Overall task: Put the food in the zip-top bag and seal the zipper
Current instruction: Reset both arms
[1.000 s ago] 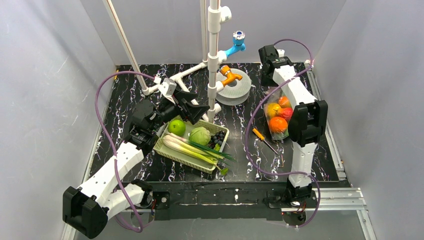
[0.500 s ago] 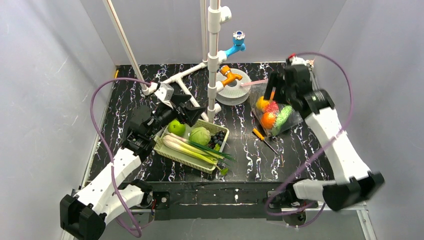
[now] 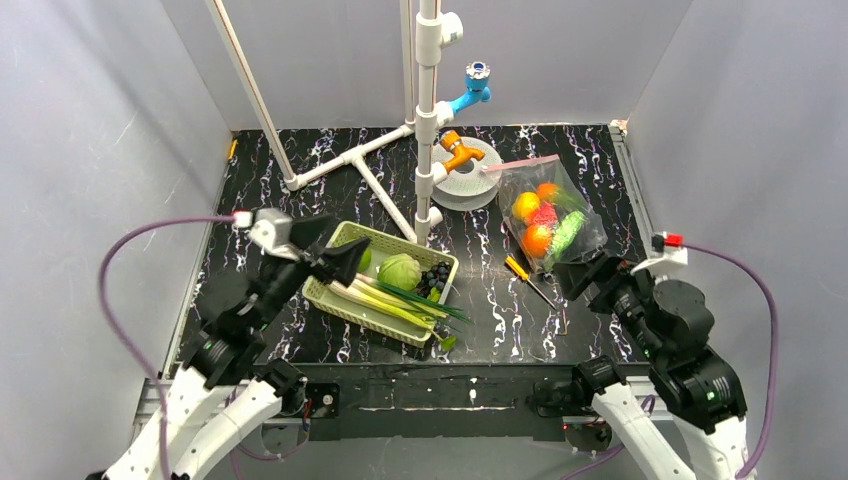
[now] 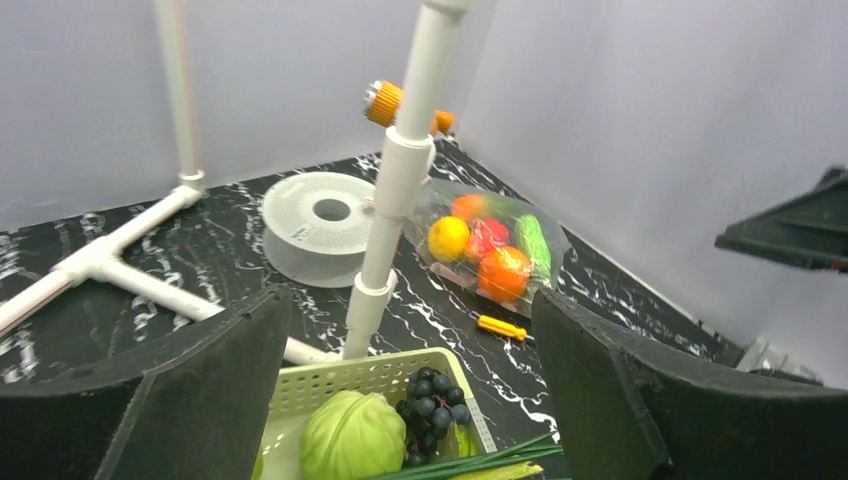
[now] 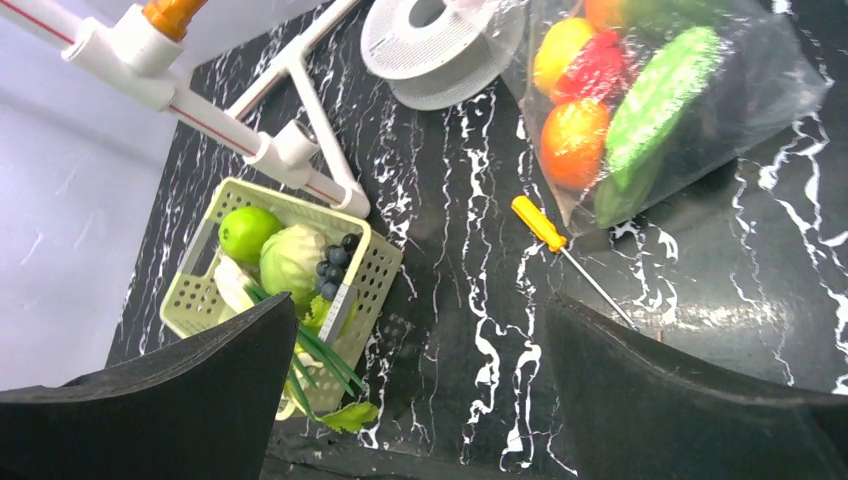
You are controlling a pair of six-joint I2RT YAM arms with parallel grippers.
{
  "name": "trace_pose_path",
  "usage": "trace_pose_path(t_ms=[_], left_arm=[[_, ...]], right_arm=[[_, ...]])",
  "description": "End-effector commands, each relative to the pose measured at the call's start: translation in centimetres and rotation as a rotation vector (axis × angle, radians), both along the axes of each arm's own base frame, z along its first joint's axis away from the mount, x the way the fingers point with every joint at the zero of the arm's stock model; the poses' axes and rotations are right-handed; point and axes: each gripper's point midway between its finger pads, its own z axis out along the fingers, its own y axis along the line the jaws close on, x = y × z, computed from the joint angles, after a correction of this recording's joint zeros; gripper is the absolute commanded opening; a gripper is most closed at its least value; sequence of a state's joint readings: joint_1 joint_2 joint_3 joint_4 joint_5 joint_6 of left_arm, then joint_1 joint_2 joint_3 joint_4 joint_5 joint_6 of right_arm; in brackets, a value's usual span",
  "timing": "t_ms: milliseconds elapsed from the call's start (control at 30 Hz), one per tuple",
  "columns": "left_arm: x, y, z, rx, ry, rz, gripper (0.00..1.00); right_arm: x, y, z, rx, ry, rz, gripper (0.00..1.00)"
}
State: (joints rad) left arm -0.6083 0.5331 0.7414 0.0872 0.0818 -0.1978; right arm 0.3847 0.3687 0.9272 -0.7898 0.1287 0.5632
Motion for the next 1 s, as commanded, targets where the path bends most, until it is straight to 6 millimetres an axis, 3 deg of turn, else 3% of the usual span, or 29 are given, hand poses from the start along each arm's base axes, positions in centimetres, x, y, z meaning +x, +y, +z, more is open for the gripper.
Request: trace_pose_path(t_ms=[0,133,367,500,667,967], left_arm=[[-2.8,5.5,-0.8,-0.012,0.108,0.174,0.91],[-4.9,10.2,-2.5,-0.017,0.146,0.326,0.98],[-6.3,13.8,-2.6,-0.045,0.125,0.449,0.98],[-6.3,14.7,-2.7,-0.063,0.133,0.494,0.98],[-6.0,15.5,-3.5,-0.011,0.123,0.540,0.97],[-5.3,15.2,-4.1,0.139,0.049,0.531,0.97]], right_arm=[[-0.6,-2.4,-0.4,0.077,-0.026,-0.153,0.98],[-1.5,-5.2,0.2,0.053,-0.091,-0.269,0.98],[-1.8,-7.0,-1.2,0.012,-0.025,-0.369,0.98],[-1.8,-7.0,-2.3,-0.010,0.037,-0.379,0.98],[-1.4,-6.7,-2.2,-0.002,0.029,-0.368,0.98],[-0.9,-7.1,-1.6,-0.033,-0.002,-0.385,0.98]])
